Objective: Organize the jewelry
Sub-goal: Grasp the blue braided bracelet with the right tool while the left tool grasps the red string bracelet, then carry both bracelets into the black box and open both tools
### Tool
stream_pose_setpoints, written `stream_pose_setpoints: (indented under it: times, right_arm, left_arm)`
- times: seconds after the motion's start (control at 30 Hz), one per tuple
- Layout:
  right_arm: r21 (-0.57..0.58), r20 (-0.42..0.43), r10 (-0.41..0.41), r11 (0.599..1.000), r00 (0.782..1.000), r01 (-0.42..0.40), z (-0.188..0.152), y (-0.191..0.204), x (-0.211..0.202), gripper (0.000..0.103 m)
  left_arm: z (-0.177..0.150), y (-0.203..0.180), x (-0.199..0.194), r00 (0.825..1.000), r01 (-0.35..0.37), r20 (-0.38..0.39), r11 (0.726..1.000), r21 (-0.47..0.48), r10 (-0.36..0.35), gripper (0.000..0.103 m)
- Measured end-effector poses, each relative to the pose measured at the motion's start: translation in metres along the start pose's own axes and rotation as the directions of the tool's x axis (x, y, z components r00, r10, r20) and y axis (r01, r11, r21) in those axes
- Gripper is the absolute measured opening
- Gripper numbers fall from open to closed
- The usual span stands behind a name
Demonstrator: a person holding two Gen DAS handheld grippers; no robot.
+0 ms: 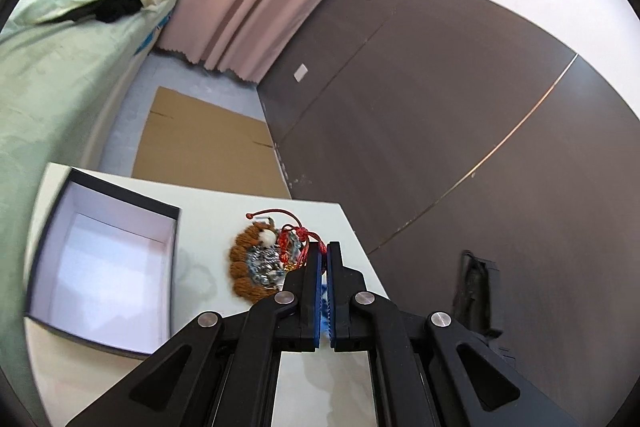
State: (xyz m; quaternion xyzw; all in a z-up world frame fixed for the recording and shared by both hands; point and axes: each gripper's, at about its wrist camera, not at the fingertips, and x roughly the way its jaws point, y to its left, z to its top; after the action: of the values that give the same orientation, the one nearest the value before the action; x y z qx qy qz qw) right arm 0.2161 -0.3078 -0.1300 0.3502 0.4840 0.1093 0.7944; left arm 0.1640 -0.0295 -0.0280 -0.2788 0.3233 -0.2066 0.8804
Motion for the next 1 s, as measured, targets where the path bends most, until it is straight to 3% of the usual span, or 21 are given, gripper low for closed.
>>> stream_pose_setpoints:
  times: [0.37,0.57,0.77,0.8,0.87,0.9,0.93,1.0]
  right_arm:
    - [-0.168,0.112,0.066,0.985,0.991,-0.047,0.001,0.043,-0.044,0.015]
    - [-0.264,0.114,0.113,0.961,0.987,-0.080,0.006,0.094,-0.050,0.015]
    - [-0.326,0.067,0.196,0.931,0.978,-0.165,-0.006,0.130,-0.024,0.015]
    - [-0.324,0.054,0.210,0.928,0.976,-0.182,-0.009,0.130,-0.017,0.015]
    - [-0.297,0.013,0.208,0.935,0.978,-0.195,-0.018,0.132,-0.001,0.015]
    - [-0.291,-0.007,0.214,0.934,0.977,-0.206,-0.021,0.133,0.006,0.015]
    - [-0.299,-0.014,0.215,0.931,0.977,-0.209,-0.024,0.135,0.010,0.015]
    - [-0.317,-0.028,0.209,0.926,0.977,-0.207,-0.030,0.140,0.017,0.015]
  left_arm:
    - [0.011,0.022,-0.052,0.996,-0.052,0.070,0.999,-0.017,0.053,0.001]
    - [0.013,0.044,-0.062,0.993,-0.096,0.060,0.994,-0.057,0.099,0.002]
    - [0.016,0.064,-0.059,0.992,-0.119,0.028,0.987,-0.107,0.123,0.002]
    - [0.016,0.067,-0.056,0.991,-0.128,0.011,0.986,-0.111,0.130,0.008]
    - [0.017,0.073,-0.054,0.991,-0.133,-0.012,0.983,-0.127,0.133,0.033]
    - [0.017,0.076,-0.053,0.991,-0.132,-0.017,0.981,-0.138,0.131,0.068]
    - [0.016,0.078,-0.055,0.991,-0.136,-0.012,0.980,-0.147,0.135,0.092]
    - [0.017,0.083,-0.063,0.989,-0.140,0.027,0.977,-0.161,0.146,0.096]
